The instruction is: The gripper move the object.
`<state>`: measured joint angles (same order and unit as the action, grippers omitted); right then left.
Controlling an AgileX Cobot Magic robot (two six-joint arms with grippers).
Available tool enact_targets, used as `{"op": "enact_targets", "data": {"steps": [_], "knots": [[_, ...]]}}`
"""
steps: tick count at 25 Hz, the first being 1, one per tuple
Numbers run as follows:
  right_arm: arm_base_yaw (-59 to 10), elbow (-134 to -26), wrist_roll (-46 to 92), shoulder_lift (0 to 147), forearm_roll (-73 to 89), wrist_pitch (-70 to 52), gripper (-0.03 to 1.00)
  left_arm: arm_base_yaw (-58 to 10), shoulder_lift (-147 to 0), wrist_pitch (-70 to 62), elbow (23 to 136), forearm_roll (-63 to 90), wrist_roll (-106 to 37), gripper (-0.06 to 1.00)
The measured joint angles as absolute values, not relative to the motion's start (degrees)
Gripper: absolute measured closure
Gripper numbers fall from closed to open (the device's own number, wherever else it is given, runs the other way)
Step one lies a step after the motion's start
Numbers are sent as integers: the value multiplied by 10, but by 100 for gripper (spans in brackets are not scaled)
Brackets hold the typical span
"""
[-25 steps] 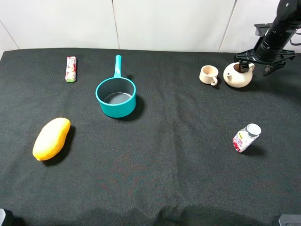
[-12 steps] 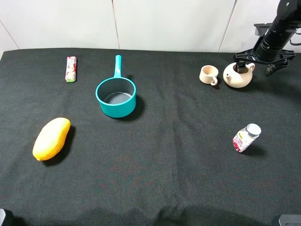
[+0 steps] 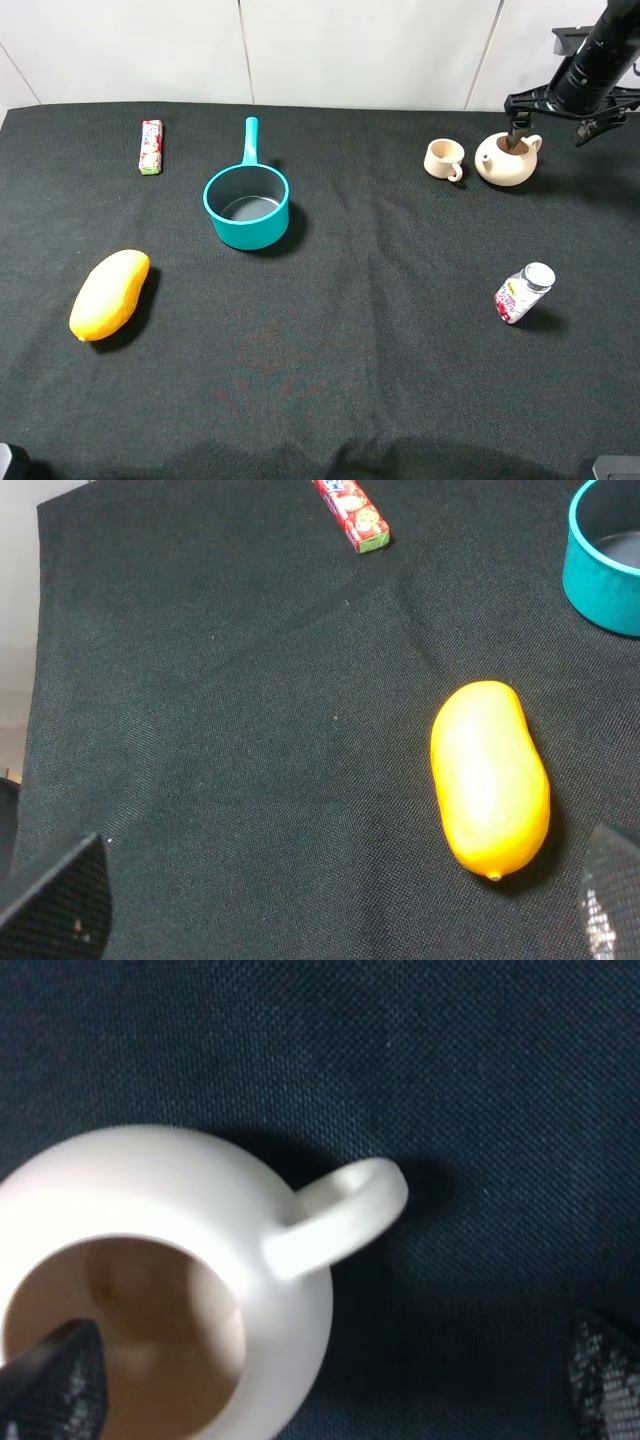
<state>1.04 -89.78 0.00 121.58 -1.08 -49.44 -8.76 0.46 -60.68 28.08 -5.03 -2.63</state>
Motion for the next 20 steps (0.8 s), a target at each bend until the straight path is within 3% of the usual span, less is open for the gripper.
{"op": "enact_targets", "data": {"steps": [20], "knots": [[10, -898, 0, 1121, -7, -612, 27, -88, 5, -607, 281, -50, -26, -5]]}}
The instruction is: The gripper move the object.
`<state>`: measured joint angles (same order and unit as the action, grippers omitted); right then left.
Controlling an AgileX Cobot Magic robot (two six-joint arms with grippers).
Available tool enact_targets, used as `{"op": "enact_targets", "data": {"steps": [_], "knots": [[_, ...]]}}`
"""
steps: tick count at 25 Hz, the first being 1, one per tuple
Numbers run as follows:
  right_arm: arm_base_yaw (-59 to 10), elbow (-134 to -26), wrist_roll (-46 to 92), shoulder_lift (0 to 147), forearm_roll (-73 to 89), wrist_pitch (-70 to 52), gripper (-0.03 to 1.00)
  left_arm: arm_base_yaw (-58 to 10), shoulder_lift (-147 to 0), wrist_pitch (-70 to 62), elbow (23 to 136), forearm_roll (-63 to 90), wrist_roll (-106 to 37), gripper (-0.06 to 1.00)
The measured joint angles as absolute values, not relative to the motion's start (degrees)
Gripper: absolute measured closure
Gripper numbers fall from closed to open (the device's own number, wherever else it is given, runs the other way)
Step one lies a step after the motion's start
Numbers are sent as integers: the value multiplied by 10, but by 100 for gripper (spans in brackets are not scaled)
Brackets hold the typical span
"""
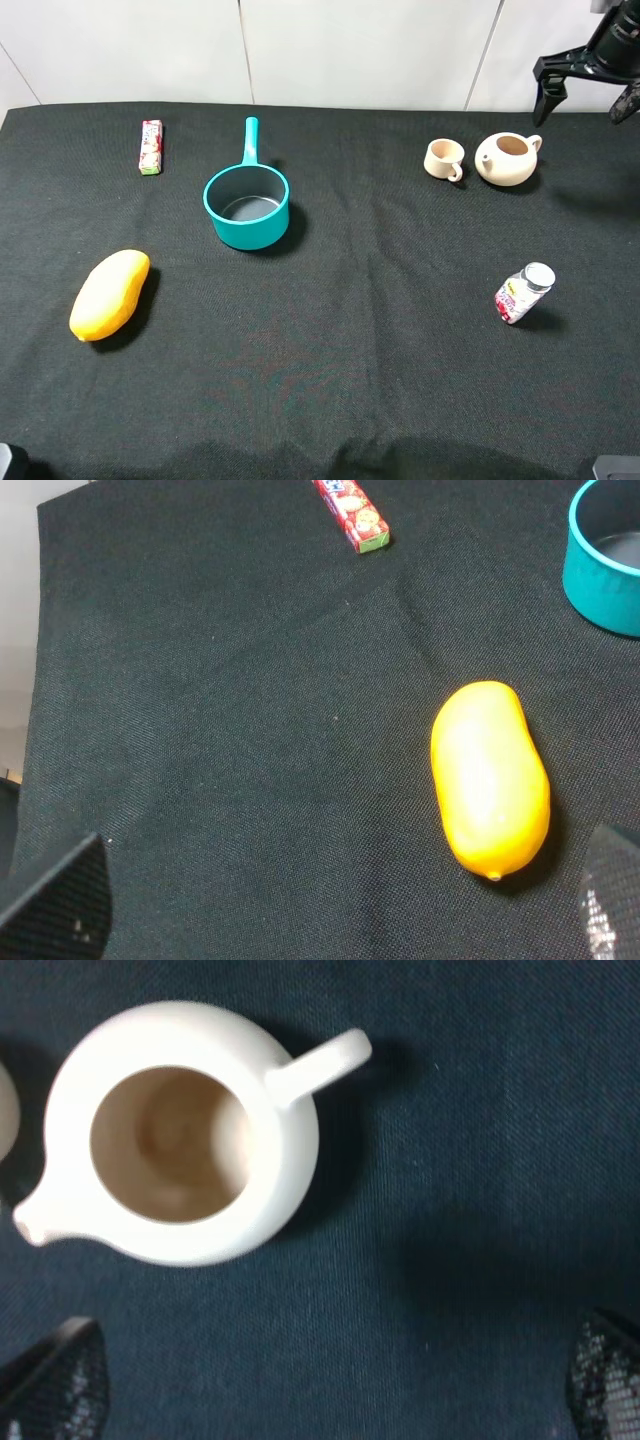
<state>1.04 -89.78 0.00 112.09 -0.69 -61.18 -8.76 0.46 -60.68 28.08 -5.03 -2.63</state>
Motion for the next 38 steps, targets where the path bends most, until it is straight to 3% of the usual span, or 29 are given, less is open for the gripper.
{"op": "enact_targets", "data": {"steps": [10, 21, 38], "knots": [[10, -898, 22, 1078, 8, -692, 27, -88, 5, -607, 281, -50, -26, -5], [10, -893, 41, 985, 31, -699, 27, -88, 5, -607, 281, -50, -26, -5], [10, -717, 41, 747, 34, -700, 27, -88, 5, -607, 281, -50, -26, -5]]}}
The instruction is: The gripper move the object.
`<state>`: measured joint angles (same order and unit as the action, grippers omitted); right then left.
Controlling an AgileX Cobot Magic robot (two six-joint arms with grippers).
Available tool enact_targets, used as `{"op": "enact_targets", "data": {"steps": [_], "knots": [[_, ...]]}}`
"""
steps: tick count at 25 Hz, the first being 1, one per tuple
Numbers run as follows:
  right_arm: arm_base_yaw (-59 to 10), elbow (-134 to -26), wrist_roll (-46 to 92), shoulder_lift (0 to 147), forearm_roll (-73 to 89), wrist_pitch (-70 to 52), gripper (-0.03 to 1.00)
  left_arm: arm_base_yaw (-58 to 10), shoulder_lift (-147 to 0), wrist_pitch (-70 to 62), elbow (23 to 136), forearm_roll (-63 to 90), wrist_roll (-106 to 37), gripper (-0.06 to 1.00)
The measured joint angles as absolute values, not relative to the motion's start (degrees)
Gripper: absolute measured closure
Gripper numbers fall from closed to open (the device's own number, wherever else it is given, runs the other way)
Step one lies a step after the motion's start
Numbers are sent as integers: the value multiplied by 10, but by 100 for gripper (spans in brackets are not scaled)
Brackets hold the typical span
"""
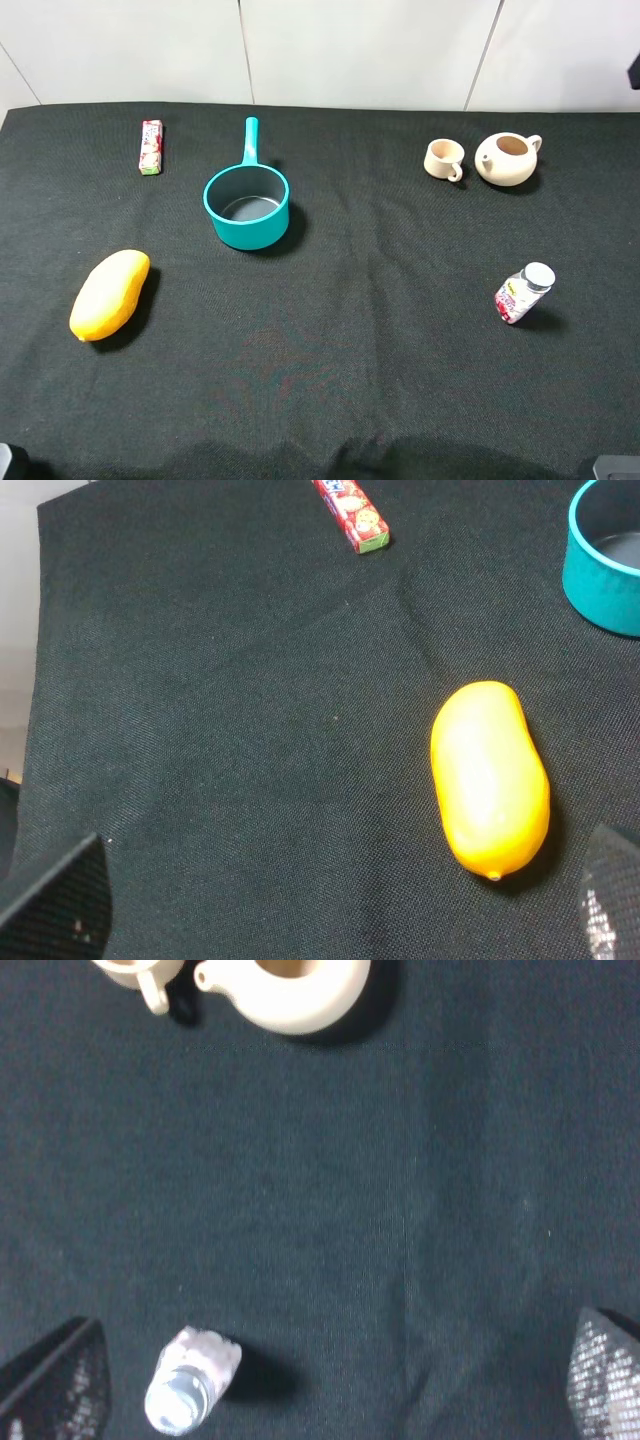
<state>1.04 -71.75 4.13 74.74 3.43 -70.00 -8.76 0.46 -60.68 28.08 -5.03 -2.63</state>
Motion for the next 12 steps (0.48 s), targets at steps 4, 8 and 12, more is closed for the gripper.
{"op": "enact_targets", "data": {"steps": [4, 8, 12], "knots": [[10, -685, 41, 683, 34, -701, 27, -88, 5, -607, 281, -50, -26, -5], [10, -659, 41, 620, 34, -701, 27, -88, 5, -607, 281, -50, -26, -5], [10, -634, 41, 559, 34, -702, 27, -88, 5, -607, 281, -50, -26, -5]]}}
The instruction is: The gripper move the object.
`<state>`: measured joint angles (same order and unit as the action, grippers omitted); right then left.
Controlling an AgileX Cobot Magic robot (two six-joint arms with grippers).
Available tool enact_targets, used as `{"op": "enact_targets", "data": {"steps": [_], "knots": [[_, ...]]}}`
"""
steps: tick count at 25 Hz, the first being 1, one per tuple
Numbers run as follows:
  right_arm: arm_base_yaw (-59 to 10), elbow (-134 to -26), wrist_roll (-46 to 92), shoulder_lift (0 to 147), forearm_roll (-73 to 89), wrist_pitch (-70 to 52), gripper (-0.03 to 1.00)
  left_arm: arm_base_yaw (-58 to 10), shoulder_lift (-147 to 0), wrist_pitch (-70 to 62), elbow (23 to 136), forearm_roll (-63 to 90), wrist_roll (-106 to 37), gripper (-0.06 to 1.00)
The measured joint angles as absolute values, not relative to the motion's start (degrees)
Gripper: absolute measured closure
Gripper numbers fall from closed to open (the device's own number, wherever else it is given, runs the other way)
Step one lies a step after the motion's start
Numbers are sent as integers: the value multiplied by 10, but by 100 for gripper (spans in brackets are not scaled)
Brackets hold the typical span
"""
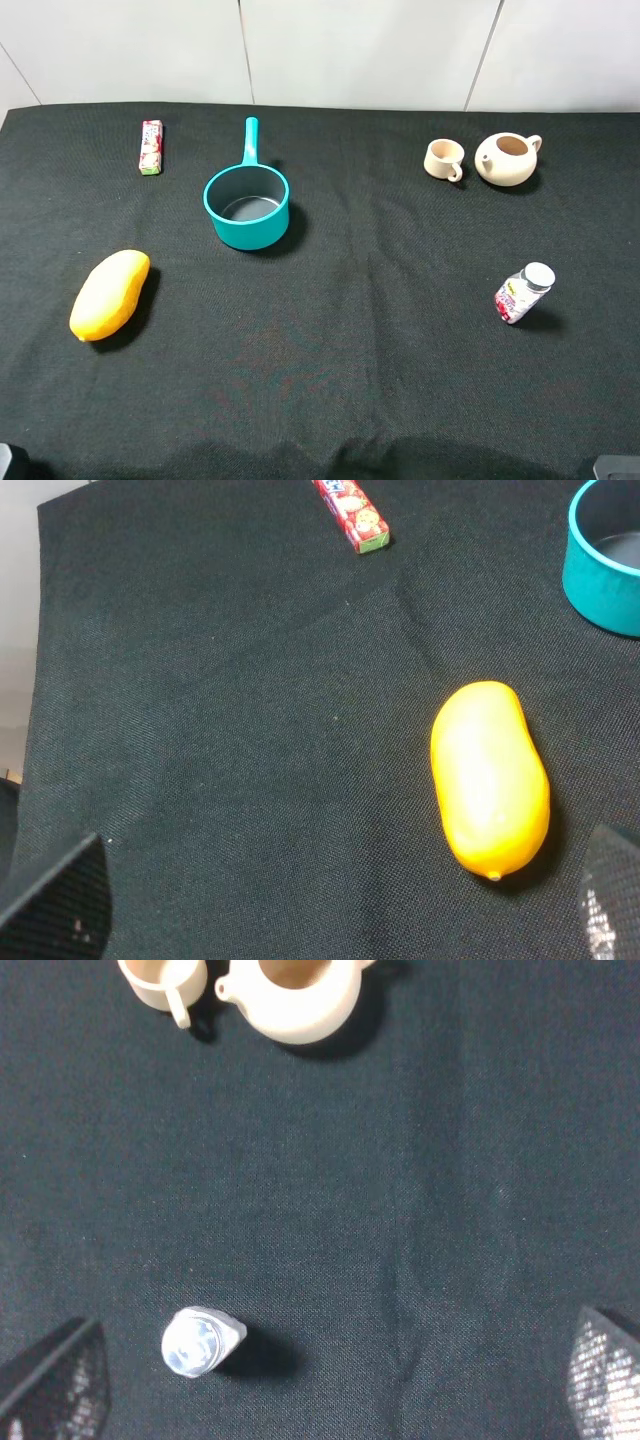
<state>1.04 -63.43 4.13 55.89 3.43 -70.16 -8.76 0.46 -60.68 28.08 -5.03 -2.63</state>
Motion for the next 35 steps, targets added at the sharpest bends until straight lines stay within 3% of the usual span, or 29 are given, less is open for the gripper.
{"op": "enact_targets", "data": {"steps": [18, 35], "knots": [[10, -405, 41, 266, 32, -685, 27, -88, 5, -607, 281, -50, -26, -5], [10, -304, 41, 8, 32, -618, 27, -88, 5, -607, 281, -50, -26, -5]]}}
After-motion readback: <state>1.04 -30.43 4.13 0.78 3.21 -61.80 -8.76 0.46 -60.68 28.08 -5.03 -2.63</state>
